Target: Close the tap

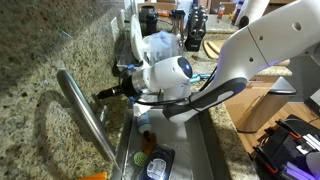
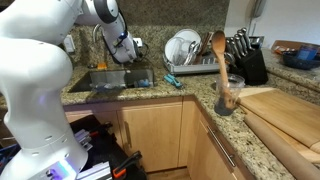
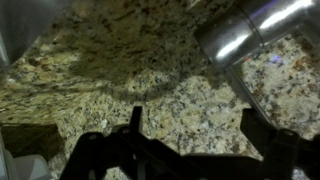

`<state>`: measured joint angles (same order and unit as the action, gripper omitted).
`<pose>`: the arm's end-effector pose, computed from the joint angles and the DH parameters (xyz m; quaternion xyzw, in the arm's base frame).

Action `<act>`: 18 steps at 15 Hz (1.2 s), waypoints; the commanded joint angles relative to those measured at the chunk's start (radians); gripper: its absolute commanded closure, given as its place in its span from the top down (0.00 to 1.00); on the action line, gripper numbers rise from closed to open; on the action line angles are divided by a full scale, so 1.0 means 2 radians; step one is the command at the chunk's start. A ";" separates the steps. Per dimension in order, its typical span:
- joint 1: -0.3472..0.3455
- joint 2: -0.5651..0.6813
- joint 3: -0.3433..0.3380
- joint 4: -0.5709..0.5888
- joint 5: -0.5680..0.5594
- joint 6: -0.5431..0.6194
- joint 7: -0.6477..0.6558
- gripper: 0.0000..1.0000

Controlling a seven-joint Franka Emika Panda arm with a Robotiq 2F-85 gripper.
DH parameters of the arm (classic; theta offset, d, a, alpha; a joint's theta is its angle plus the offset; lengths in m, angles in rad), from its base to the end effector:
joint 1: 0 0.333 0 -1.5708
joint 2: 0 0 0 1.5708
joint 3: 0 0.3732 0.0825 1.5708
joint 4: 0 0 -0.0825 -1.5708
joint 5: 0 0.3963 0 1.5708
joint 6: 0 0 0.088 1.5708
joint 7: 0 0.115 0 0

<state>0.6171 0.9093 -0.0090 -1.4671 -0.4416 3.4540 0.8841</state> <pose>0.6374 0.5087 0.2833 -0.8588 -0.0995 -0.4020 0.3017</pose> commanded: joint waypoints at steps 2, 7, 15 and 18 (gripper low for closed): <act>-0.075 -0.014 0.136 -0.028 -0.015 -0.023 -0.074 1.00; -0.128 -0.005 0.193 -0.030 0.055 -0.060 -0.164 1.00; -0.125 -0.003 0.204 -0.028 0.116 -0.064 -0.221 1.00; -0.125 -0.003 0.204 -0.028 0.116 -0.064 -0.221 1.00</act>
<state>0.3663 0.9028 0.3733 -1.5149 -0.3494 3.3271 0.5847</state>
